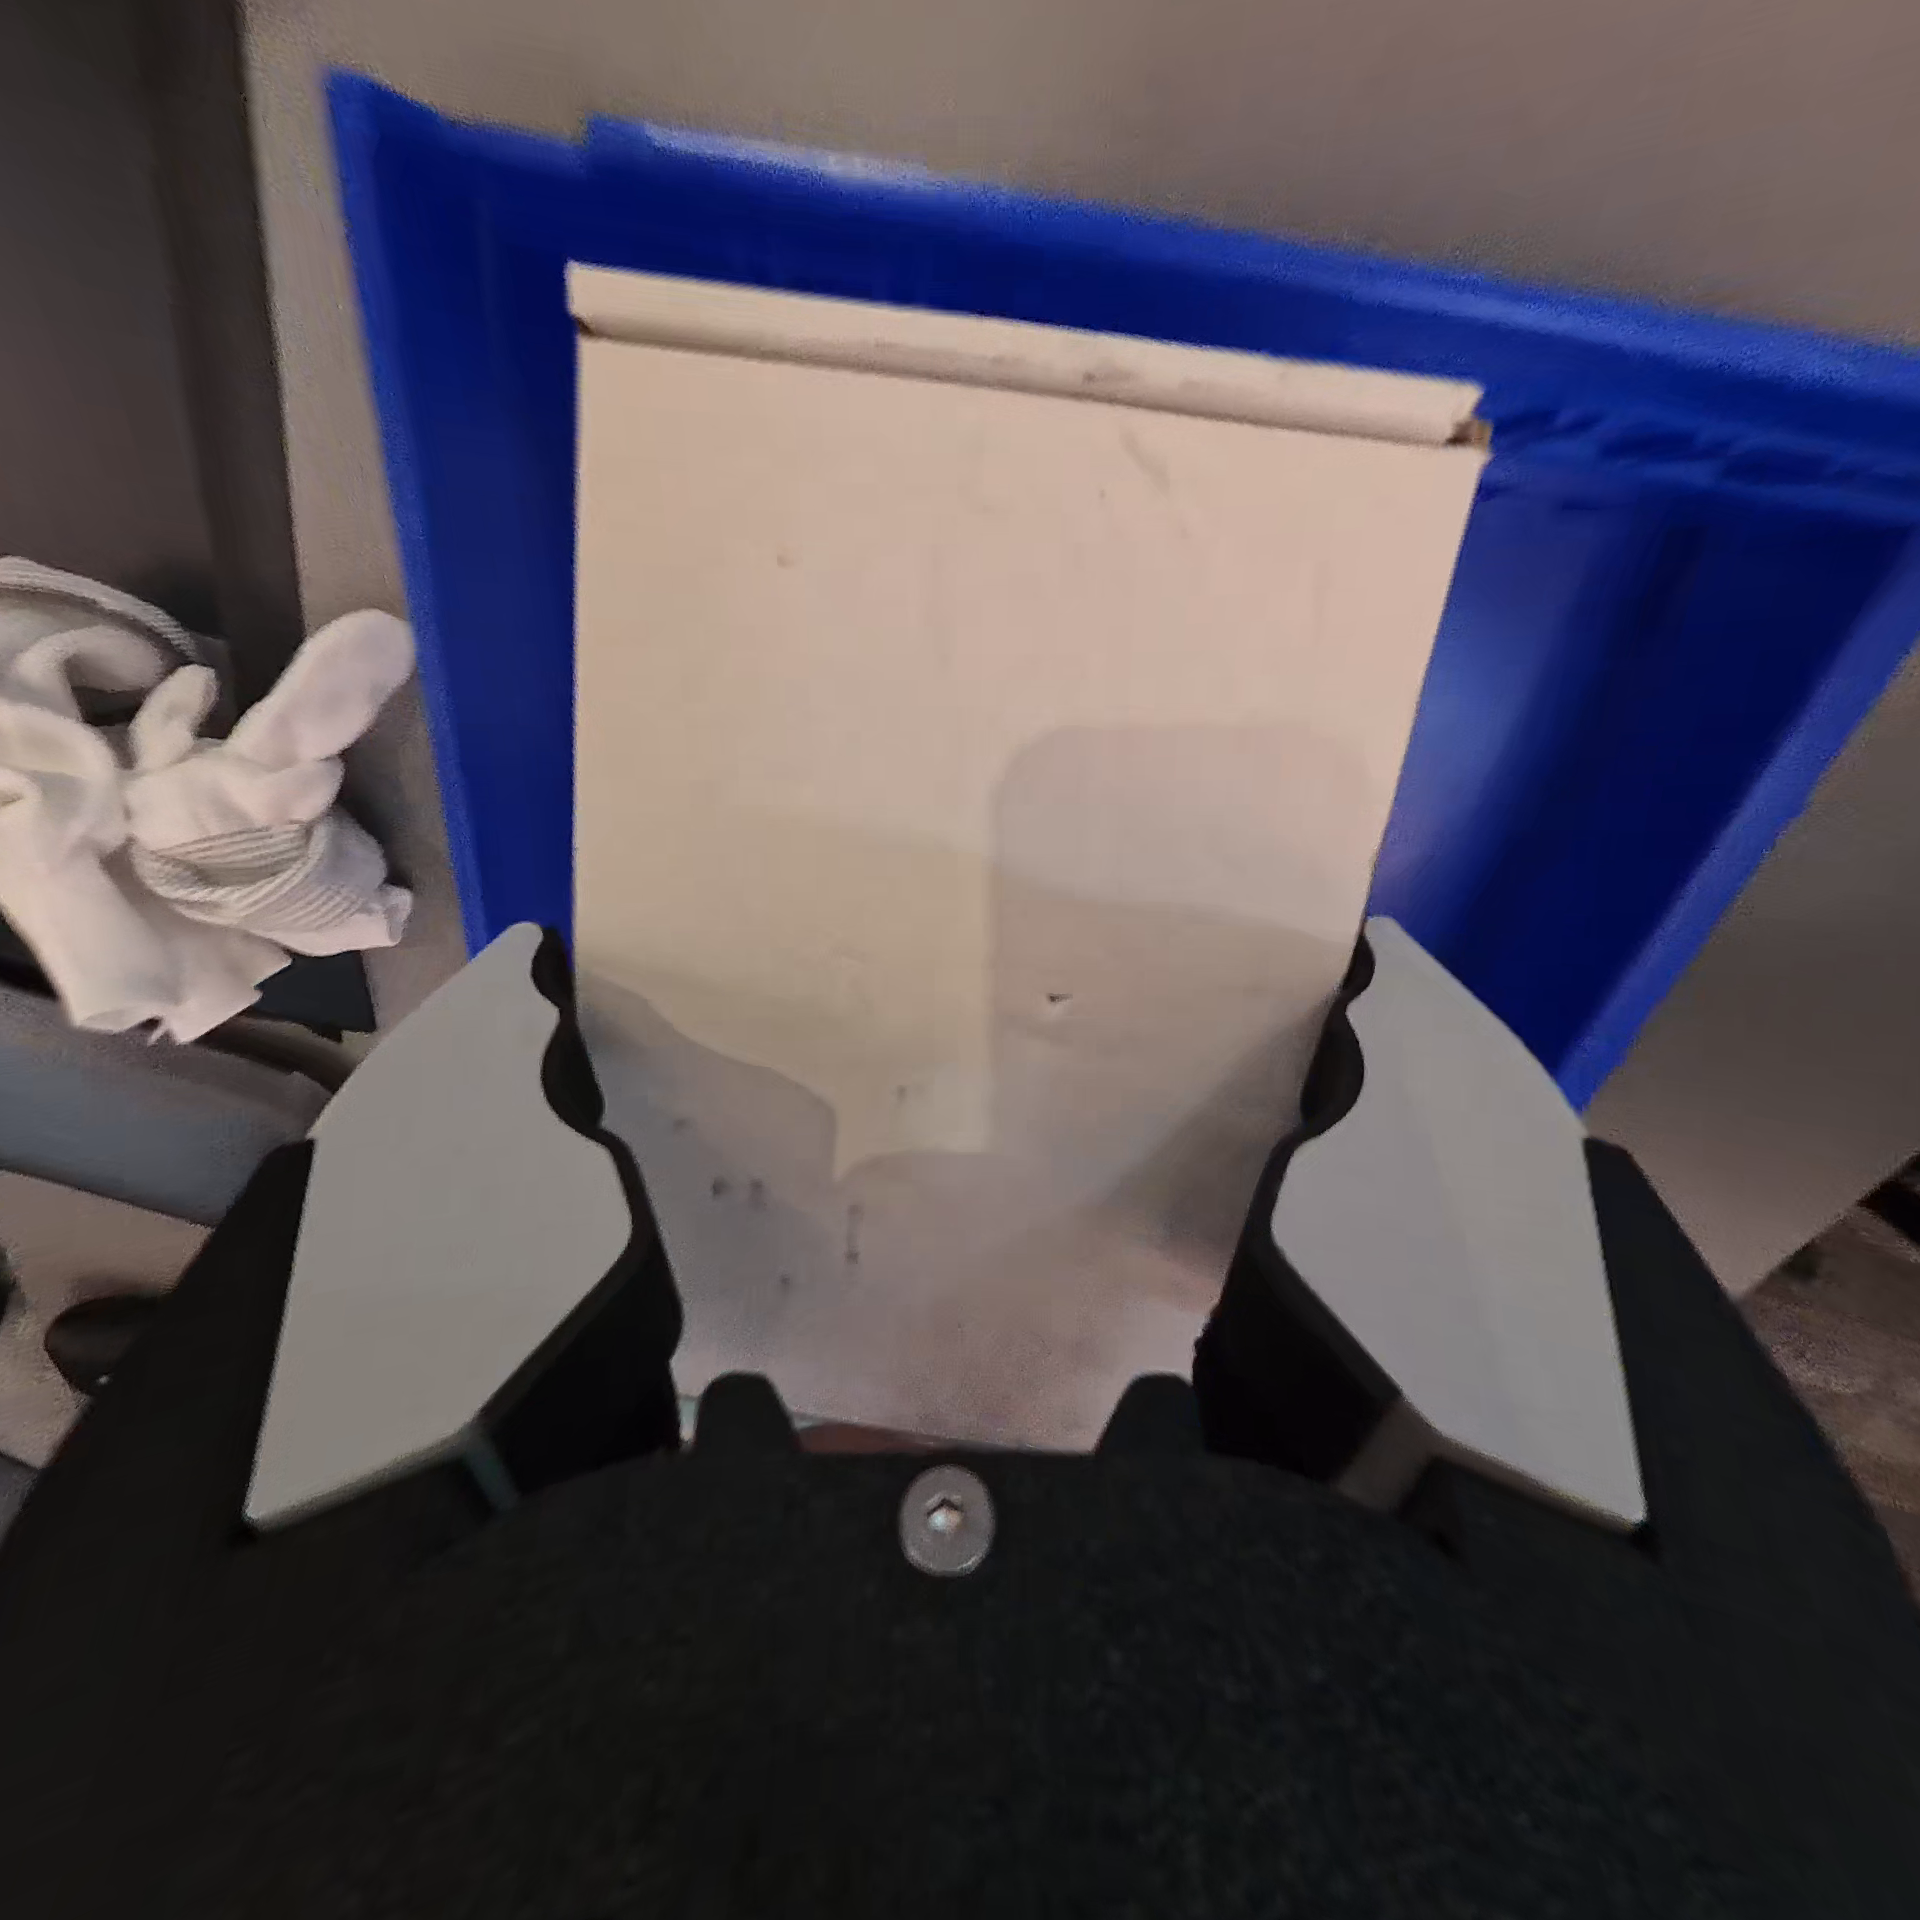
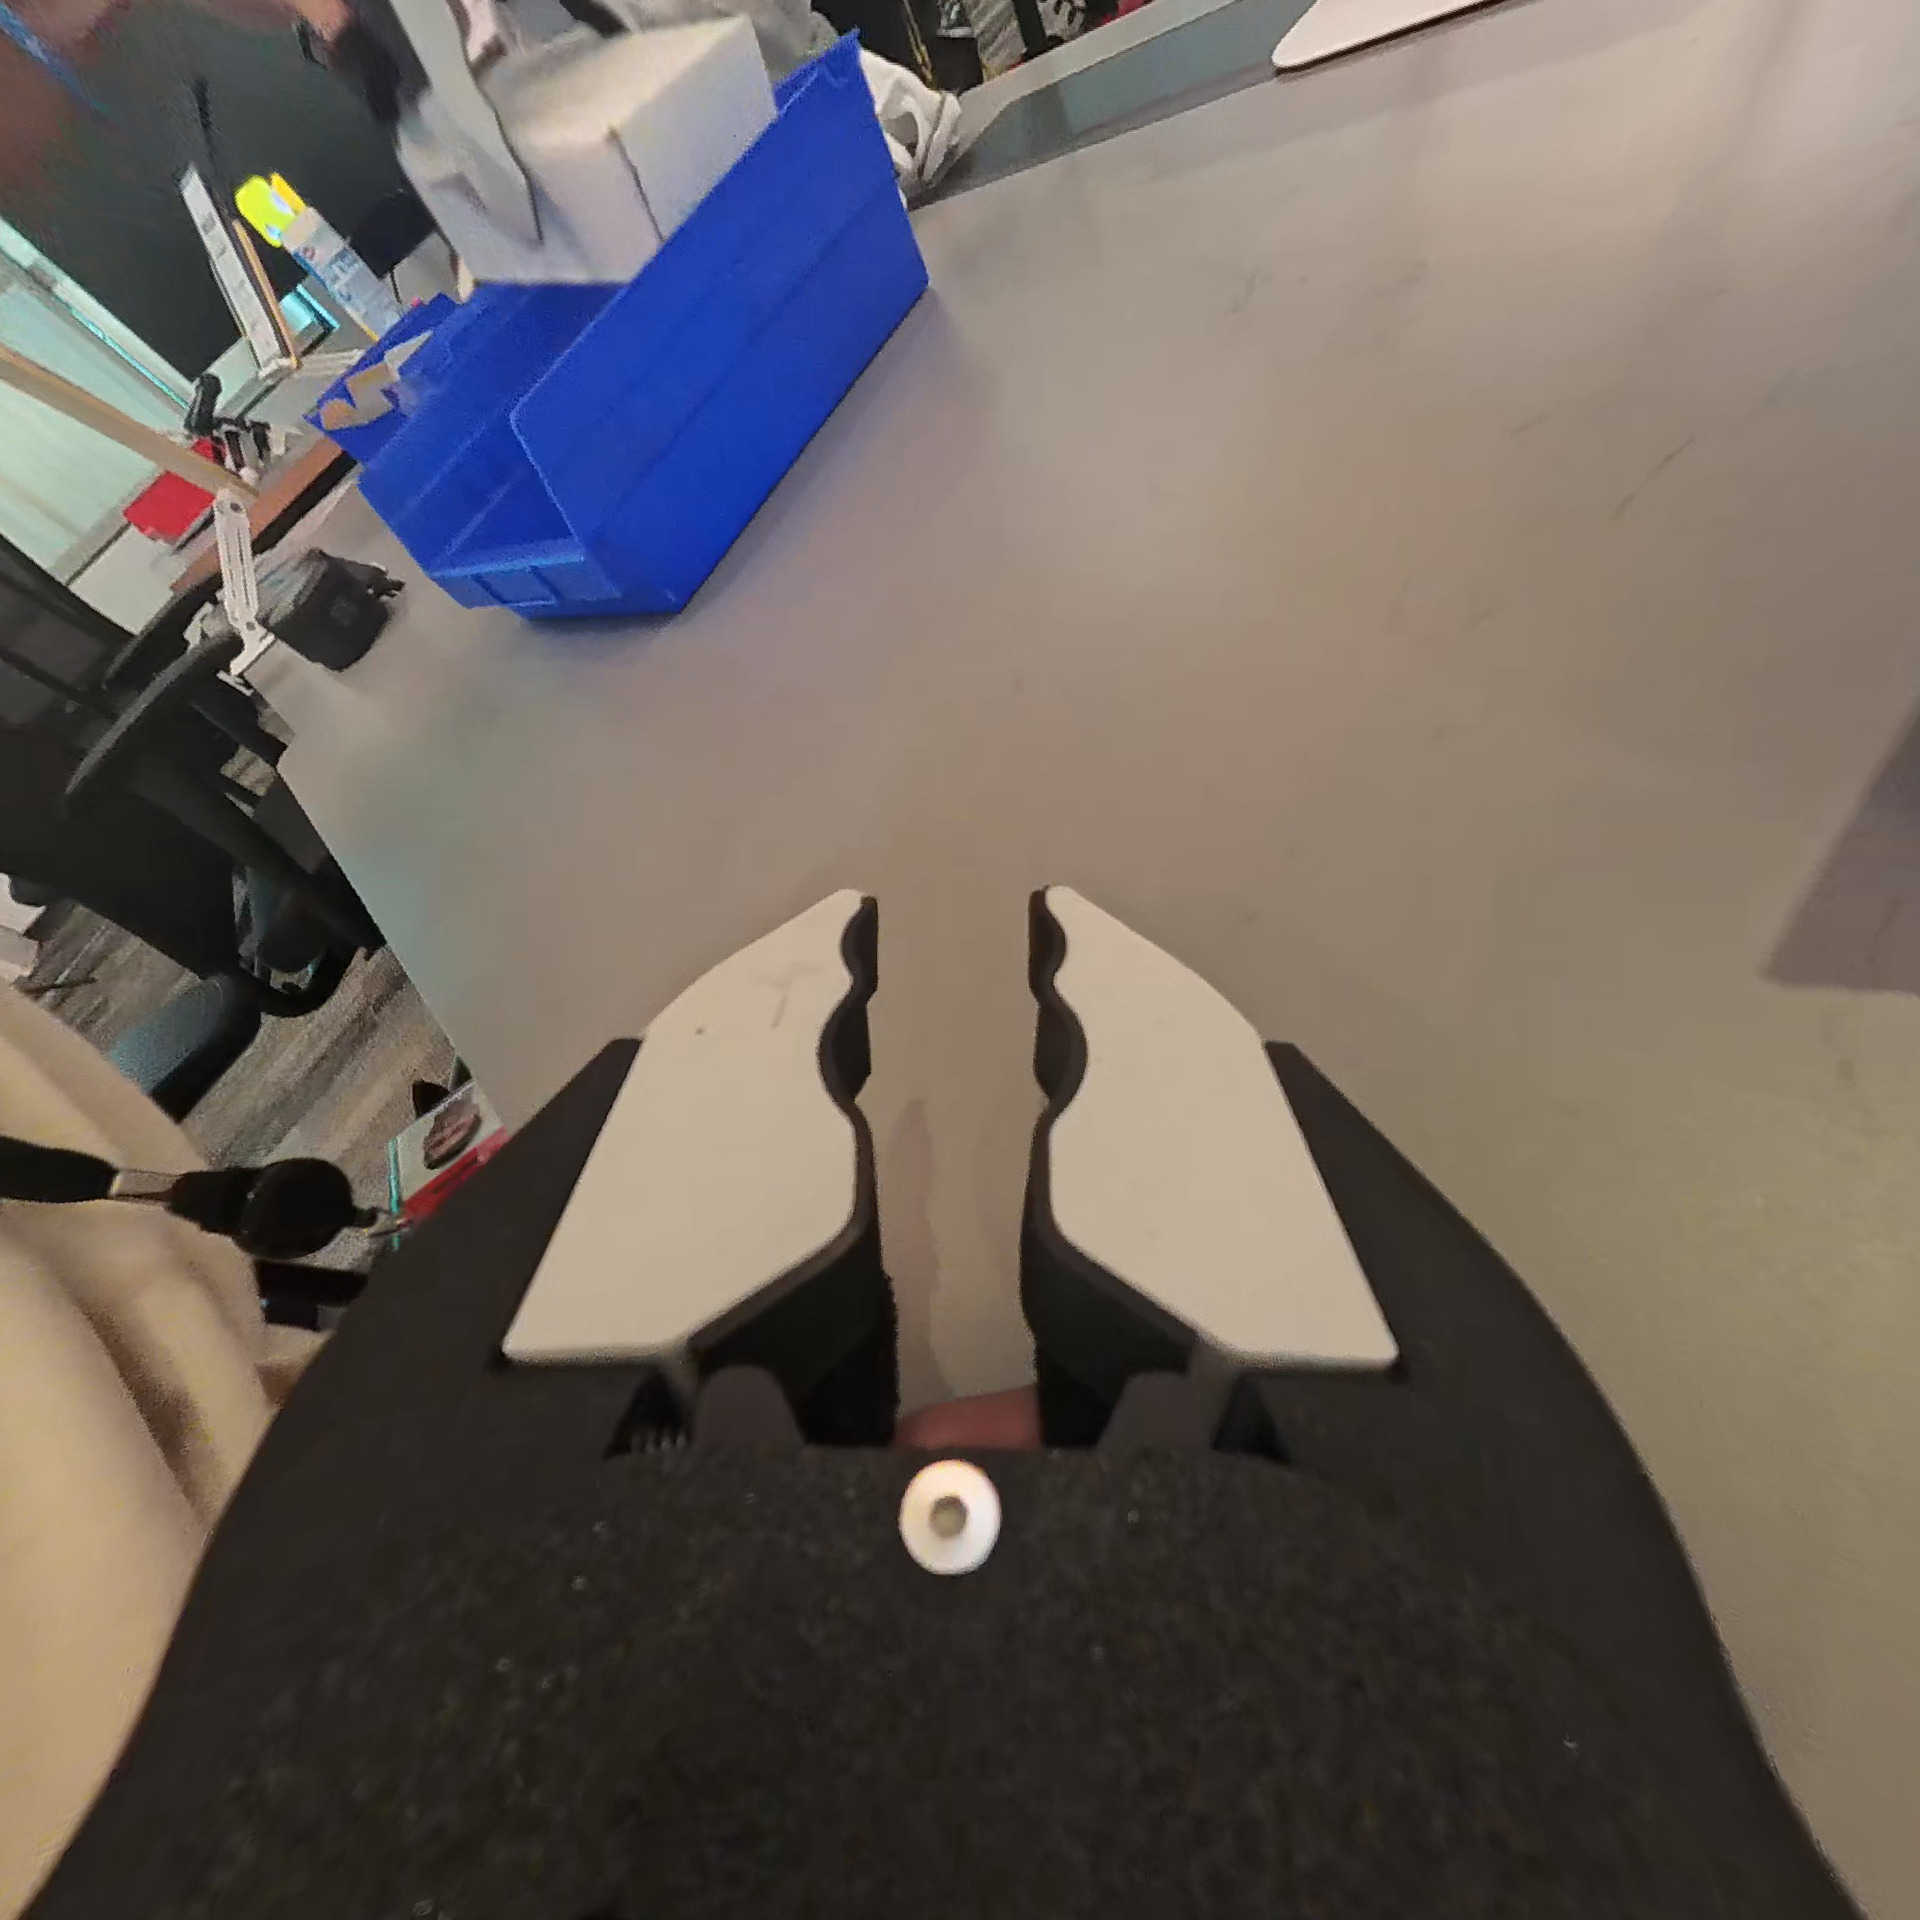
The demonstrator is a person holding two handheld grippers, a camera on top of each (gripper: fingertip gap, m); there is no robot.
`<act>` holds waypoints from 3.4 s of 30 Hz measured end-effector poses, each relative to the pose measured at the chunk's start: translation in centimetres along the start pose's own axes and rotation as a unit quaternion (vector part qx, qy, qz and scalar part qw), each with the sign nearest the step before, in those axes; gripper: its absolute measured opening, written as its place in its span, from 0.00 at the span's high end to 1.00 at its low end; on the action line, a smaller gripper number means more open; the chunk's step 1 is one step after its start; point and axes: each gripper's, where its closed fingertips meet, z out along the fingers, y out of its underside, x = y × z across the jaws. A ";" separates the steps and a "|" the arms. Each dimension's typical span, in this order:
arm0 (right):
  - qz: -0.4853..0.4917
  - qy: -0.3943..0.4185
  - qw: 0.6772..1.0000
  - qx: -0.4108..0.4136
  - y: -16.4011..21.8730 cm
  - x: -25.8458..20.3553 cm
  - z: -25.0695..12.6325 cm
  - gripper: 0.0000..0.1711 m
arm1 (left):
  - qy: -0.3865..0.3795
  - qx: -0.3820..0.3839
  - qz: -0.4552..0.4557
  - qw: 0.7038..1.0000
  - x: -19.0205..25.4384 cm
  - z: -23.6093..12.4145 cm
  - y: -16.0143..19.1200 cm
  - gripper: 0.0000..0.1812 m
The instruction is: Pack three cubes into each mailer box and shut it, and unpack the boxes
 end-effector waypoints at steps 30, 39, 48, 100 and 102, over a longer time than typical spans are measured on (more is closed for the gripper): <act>-0.533 0.208 0.819 -0.049 -8.7 -1.8 7.0 0.56 | 0.290 -0.055 0.002 0.956 21.5 6.6 -27.5 0.28; -0.633 0.243 0.725 -0.120 -8.2 2.6 10.4 0.60 | 0.318 0.010 -0.029 0.947 23.2 5.3 -27.4 0.30; -0.530 0.066 0.810 -0.243 -9.6 5.7 7.5 0.60 | 0.048 0.455 -0.032 0.888 22.3 -3.8 -27.4 0.42; -0.650 0.045 0.741 -0.161 -14.8 -2.9 14.5 0.54 | -0.006 0.470 -0.052 0.881 19.7 8.1 -28.2 0.53; -0.683 0.077 0.713 -0.138 -15.3 -3.3 14.3 0.55 | -0.007 0.470 -0.054 0.881 19.6 8.1 -28.2 0.54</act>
